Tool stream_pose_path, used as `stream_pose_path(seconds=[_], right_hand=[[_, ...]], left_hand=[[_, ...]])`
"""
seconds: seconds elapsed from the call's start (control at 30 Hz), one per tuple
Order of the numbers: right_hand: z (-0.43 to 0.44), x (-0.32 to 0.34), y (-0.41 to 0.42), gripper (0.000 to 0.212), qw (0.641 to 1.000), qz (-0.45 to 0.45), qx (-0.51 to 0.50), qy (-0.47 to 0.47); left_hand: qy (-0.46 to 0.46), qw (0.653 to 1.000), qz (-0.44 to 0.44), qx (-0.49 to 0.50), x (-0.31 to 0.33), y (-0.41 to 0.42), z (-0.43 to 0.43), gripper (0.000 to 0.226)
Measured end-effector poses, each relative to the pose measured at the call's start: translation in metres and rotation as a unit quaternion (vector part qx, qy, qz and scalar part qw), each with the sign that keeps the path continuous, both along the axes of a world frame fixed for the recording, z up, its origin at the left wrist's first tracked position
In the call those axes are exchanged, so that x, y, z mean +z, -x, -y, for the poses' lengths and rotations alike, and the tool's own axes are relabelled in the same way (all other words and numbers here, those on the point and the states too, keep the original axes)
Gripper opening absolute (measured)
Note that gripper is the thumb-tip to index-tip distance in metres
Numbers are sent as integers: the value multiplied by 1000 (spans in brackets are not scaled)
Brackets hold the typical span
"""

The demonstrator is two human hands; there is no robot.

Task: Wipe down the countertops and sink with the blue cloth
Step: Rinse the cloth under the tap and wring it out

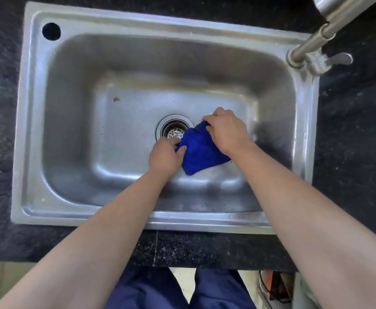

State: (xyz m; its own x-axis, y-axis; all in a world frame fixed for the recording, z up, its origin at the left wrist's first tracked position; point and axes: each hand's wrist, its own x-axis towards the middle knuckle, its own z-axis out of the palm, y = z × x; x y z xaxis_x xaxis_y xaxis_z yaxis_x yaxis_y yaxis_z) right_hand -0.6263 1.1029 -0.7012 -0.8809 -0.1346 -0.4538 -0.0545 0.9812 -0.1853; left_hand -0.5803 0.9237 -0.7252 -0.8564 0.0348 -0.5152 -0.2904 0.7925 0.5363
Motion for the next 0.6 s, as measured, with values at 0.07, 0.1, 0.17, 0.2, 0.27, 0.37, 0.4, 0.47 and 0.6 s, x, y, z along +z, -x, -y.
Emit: stream_pose_path(seconds=[0.07, 0.1, 0.17, 0.2, 0.27, 0.37, 0.4, 0.47, 0.6], right_hand=[[-3, 4, -1, 28, 998, -31, -46, 13], [-5, 10, -3, 27, 995, -53, -77, 32], [-9, 25, -7, 27, 985, -112, -113, 62], [-10, 33, -8, 27, 979, -147, -120, 75], [-14, 50, -10, 28, 961, -225, -125, 99], [-18, 76, -8, 31, 920, -336, -153, 128], [-17, 84, -8, 30, 902, -371, -171, 138], [-12, 90, -15, 25, 872, -415, -196, 169], [-3, 67, -48, 20, 967, -193, -95, 135]], left_hand=[[-13, 1000, -16, 15, 9, 3, 4, 14], [-23, 999, -30, 32, 16, 5, 5, 15], [-53, 993, -78, 67, 32, 10, 10, 18], [-68, 988, -110, 80, 42, 14, 12, 19], [-95, 974, -179, 101, 62, 21, 17, 18], [-134, 935, -294, 143, 87, 33, 29, 14], [-141, 922, -326, 156, 93, 35, 33, 13], [-126, 907, -368, 163, 99, 33, 40, 10], [40, 981, -185, 41, 79, 16, 59, 6]])
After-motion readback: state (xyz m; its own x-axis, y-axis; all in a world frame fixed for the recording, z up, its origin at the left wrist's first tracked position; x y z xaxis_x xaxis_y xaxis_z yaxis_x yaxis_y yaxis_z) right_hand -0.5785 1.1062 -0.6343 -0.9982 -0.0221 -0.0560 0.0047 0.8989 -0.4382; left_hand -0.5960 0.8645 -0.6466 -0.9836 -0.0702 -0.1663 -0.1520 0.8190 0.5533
